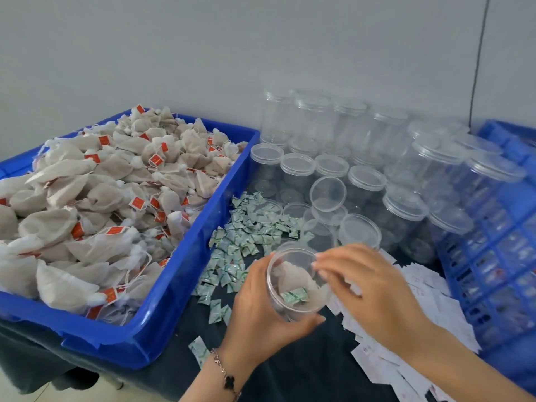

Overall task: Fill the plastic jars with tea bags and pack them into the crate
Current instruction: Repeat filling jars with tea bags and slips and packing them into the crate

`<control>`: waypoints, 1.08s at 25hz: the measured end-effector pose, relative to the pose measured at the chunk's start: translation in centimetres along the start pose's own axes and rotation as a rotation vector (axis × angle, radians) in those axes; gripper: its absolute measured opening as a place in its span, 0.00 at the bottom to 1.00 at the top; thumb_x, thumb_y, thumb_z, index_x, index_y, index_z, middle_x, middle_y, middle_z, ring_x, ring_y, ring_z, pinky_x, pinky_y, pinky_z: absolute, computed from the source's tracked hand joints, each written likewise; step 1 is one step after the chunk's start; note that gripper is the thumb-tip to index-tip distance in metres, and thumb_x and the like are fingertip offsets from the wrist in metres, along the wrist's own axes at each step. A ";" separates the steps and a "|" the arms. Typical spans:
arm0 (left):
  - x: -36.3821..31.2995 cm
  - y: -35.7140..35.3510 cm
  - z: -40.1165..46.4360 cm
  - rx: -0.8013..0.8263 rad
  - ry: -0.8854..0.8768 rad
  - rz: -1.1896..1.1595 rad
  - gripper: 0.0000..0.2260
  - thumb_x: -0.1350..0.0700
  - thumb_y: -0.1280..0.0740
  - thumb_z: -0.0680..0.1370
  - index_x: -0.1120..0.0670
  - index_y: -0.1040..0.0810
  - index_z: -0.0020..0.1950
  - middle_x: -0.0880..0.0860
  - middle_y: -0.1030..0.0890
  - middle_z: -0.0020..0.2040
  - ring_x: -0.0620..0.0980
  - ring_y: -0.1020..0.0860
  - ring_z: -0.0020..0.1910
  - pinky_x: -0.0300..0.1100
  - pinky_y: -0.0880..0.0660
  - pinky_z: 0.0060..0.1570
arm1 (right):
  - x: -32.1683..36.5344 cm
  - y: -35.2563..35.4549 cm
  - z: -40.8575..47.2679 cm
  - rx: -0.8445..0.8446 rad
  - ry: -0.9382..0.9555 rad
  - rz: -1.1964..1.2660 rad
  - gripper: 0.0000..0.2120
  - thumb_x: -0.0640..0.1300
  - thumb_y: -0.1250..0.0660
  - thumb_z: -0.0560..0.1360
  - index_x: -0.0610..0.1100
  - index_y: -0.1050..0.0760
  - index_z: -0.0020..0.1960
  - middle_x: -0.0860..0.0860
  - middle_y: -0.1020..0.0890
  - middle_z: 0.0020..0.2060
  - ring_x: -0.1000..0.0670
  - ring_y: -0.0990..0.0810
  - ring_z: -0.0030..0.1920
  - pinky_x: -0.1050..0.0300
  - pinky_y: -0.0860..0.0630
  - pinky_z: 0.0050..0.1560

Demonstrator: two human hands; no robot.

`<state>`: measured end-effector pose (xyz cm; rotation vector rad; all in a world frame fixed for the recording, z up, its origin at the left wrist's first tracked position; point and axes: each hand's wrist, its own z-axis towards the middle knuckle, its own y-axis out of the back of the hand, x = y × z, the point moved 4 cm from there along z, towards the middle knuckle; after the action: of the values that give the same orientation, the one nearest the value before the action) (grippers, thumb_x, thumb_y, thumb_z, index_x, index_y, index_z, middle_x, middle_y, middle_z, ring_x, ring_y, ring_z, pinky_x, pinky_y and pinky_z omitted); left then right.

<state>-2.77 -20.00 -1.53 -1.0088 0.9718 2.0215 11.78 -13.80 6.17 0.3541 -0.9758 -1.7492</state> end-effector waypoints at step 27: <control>1.3 -5.7 -0.6 0.060 -0.081 -0.055 0.39 0.37 0.26 0.57 0.51 0.32 0.63 0.50 0.24 0.55 0.35 0.26 0.55 0.26 0.29 0.51 | -11.5 -0.6 -11.4 0.333 -0.847 -0.336 0.06 0.50 0.35 0.76 0.50 0.22 0.48 0.57 0.23 0.47 0.54 0.26 0.53 0.60 0.35 0.46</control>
<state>1.43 -17.35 -4.73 -0.9046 0.9459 1.9616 23.41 -8.52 -3.86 -0.0477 -1.9117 -2.0802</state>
